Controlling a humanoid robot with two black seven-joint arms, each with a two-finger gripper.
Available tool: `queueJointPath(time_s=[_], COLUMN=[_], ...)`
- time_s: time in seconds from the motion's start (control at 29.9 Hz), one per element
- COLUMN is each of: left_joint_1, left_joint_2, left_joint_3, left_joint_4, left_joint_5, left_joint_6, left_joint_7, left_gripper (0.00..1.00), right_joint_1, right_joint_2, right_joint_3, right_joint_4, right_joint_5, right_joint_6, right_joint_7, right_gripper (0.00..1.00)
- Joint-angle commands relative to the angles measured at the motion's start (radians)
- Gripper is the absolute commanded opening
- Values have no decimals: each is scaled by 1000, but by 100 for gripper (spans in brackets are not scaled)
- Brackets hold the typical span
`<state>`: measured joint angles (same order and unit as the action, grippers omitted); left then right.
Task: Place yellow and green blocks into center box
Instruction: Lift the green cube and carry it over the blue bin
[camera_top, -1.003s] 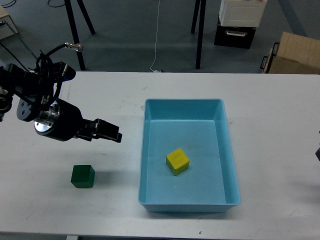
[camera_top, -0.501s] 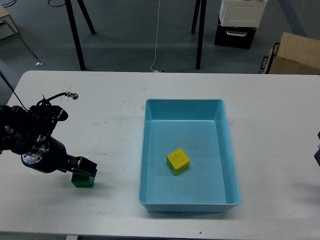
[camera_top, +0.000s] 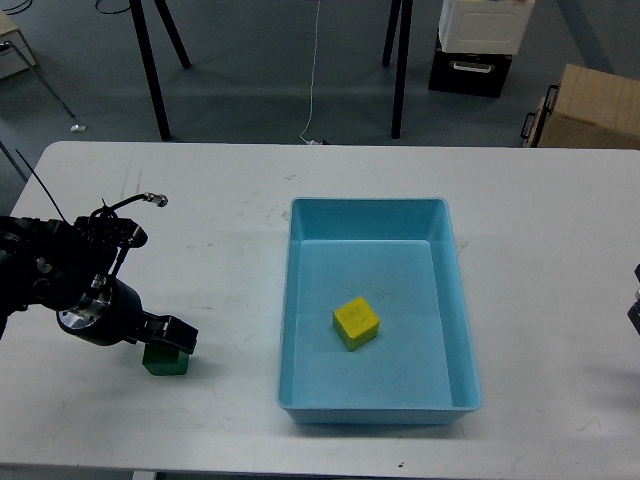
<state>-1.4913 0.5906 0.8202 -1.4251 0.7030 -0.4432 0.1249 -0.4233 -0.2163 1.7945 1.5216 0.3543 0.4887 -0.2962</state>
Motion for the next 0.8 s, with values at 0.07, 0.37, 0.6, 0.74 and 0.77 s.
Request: queueJointPath(time_s=[0.07,0.37,0.6,0.74,0.77], left_joint_1=[23,-4,-274,-473,-503], left_joint_2=[-8,8,-4,-156,-199], left_joint_3=[-4,-21,-59,-59,-56], left_joint_4=[3,-49,-98,-94,-89], left_joint_5=[12,19,-31,-169,-175], left_joint_6=[0,92,63,-12,-12], left_joint_7=[28,94,84,74,74], left_gripper=[45,0,0,0,0], right_joint_1=[-5,-9,-20,-22,-25], right_joint_2=[0,0,0,2,2], right_joint_3=[0,2,5,9,11], right_joint_4=[0,0,0,0,0], right_joint_5=[0,0,0,0,0], right_joint_6=[0,0,0,0,0], right_joint_7=[0,0,2,2,2], right_gripper=[100,100,100,100,100])
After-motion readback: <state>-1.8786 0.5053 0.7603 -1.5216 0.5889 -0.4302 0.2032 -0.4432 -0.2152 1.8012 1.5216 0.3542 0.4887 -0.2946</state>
